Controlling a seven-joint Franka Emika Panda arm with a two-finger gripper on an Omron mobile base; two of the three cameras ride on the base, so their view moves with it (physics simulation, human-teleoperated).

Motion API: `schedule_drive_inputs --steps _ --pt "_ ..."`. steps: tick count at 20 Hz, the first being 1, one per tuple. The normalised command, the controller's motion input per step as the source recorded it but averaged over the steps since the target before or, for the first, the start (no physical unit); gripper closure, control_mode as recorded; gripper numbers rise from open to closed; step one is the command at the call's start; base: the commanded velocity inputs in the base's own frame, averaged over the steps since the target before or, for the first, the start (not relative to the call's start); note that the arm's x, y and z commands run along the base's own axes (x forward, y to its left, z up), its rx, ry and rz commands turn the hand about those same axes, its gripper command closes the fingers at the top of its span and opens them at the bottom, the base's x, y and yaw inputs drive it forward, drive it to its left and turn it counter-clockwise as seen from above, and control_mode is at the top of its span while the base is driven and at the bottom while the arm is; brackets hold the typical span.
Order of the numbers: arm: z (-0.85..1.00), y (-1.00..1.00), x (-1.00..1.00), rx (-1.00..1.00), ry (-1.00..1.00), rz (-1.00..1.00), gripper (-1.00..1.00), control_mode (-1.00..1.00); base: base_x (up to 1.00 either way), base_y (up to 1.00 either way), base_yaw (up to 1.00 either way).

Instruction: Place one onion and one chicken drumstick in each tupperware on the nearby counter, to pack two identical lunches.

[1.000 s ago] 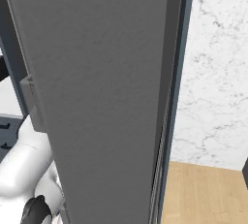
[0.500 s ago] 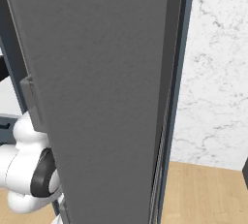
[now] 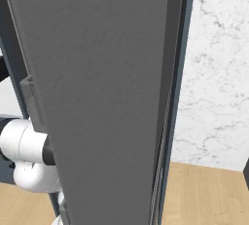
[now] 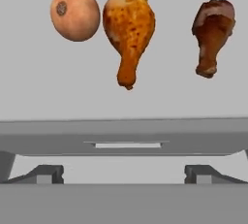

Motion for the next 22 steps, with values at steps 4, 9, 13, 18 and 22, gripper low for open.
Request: schedule_drive_inputs --steps 4,9,13,18,22 --pt "-0.08 0.03 0.56 0.0 0.0 0.0 -1.0 -1.0 0.0 0.0 0.0" --pt "-0.17 0.0 0.56 0.0 0.0 0.0 -1.0 -1.0 0.0 0.0 0.0" --pt "-0.24 0.0 0.58 0.0 0.0 0.0 -1.0 -1.0 0.0 0.0 0.0" --pt "-0.21 0.0 0.52 0.0 0.0 0.0 -1.0 -1.0 0.0 0.0 0.0" --pt "-0.33 0.0 0.41 0.0 0.0 0.0 -1.0 -1.0 0.0 0.0 0.0"
